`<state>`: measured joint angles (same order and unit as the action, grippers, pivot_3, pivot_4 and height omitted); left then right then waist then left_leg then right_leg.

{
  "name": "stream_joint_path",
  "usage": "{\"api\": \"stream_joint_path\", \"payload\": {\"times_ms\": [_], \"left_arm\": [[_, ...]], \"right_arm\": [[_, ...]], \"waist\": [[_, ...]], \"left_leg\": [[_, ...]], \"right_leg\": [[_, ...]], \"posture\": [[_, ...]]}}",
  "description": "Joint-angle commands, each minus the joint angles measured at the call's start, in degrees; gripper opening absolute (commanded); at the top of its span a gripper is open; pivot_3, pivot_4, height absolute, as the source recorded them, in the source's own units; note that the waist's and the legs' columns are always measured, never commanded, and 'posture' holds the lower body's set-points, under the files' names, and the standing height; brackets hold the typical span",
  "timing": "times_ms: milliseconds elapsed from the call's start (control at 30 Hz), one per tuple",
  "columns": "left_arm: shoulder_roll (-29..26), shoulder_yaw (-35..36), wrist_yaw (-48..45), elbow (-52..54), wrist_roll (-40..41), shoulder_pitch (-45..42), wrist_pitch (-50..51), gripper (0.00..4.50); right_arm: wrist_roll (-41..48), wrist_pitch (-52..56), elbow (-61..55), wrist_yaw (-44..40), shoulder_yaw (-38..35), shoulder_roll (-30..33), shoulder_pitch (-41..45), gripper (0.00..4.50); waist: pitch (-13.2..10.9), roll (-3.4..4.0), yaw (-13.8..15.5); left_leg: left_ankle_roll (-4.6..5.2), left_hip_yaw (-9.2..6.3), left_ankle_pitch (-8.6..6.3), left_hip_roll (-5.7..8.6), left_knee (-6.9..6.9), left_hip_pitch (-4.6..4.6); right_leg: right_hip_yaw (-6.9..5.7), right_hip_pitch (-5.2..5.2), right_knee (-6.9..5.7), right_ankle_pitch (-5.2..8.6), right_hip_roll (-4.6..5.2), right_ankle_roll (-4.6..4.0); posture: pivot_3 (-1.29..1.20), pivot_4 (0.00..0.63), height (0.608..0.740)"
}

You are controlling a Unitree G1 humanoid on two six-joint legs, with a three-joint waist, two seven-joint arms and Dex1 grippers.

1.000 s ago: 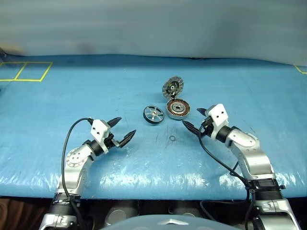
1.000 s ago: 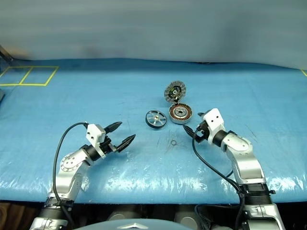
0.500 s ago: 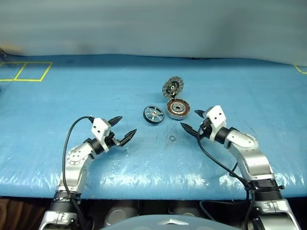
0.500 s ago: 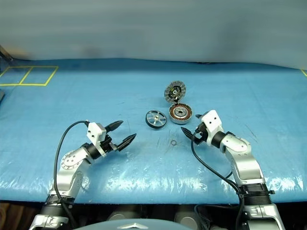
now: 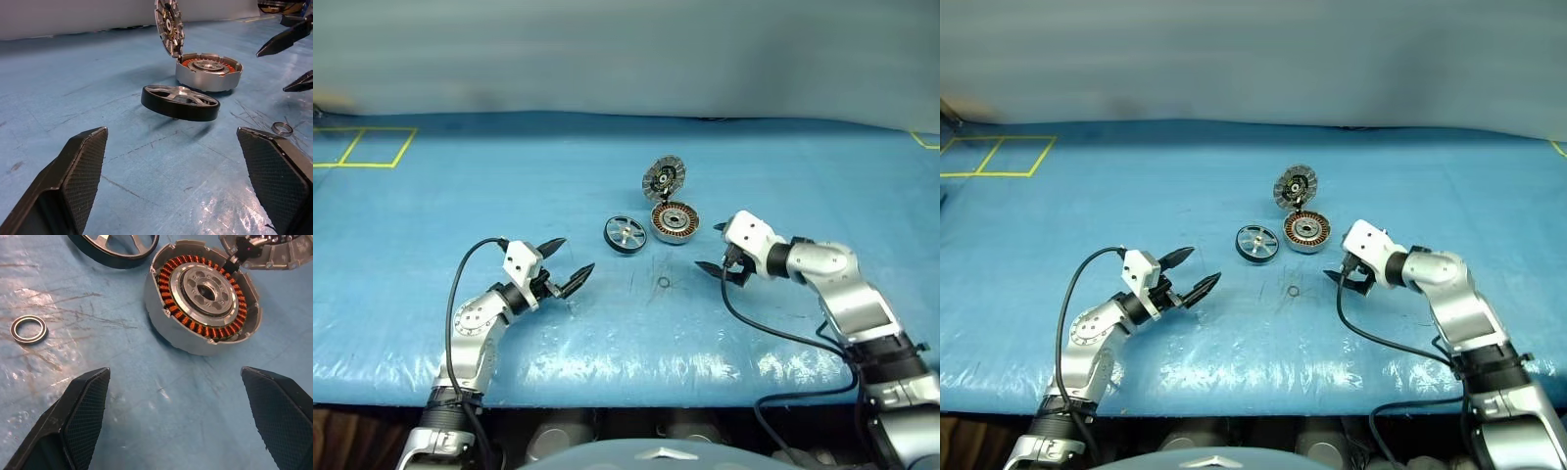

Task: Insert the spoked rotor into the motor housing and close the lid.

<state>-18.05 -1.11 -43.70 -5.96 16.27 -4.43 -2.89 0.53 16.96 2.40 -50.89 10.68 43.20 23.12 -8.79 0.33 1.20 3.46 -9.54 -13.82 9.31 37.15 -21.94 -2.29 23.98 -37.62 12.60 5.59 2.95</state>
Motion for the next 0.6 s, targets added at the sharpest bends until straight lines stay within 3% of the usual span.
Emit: {"api": "stream_joint_path", "payload": {"times_ms": [33, 300, 600], "left_arm": [[0.2, -0.1, 0.2, 0.9, -0.2, -0.2, -0.9, 4.50], [-0.1, 0.2, 0.7, 1.9, -0.2, 1.0, -0.9, 4.50], [-0.1, 0.4, 1.6, 2.6, -0.3, 2.3, -1.2, 4.50]], "right_arm": [[-3.0, -0.9, 2.3, -4.4, 3.8, 0.3, 6.1, 4.47], [-10.5, -8.0, 19.0, -10.2, 12.7, -4.8, 20.9, 4.47], [-13.1, -11.7, 25.3, -11.9, 13.8, -8.0, 23.5, 4.47]], "waist": [[0.0, -0.04, 0.0], [-0.1, -0.11, 0.1], [-0.1, -0.11, 0.1]], "left_leg": [[0.01, -0.01, 0.00, -0.01, 0.00, 0.00], [0.25, -0.04, -0.03, 0.02, 0.00, -0.11], [0.44, -0.03, -0.17, 0.09, 0.01, -0.18]], "right_leg": [[-0.01, -0.01, 0.00, -0.01, 0.00, -0.01], [-0.03, -0.03, 0.35, -0.21, -0.02, -0.17], [0.01, -0.11, 0.73, -0.38, -0.02, 0.08]], "posture": [[0.00, 0.150, 0.740], [0.00, 0.150, 0.740], [0.00, 0.150, 0.740]]}}
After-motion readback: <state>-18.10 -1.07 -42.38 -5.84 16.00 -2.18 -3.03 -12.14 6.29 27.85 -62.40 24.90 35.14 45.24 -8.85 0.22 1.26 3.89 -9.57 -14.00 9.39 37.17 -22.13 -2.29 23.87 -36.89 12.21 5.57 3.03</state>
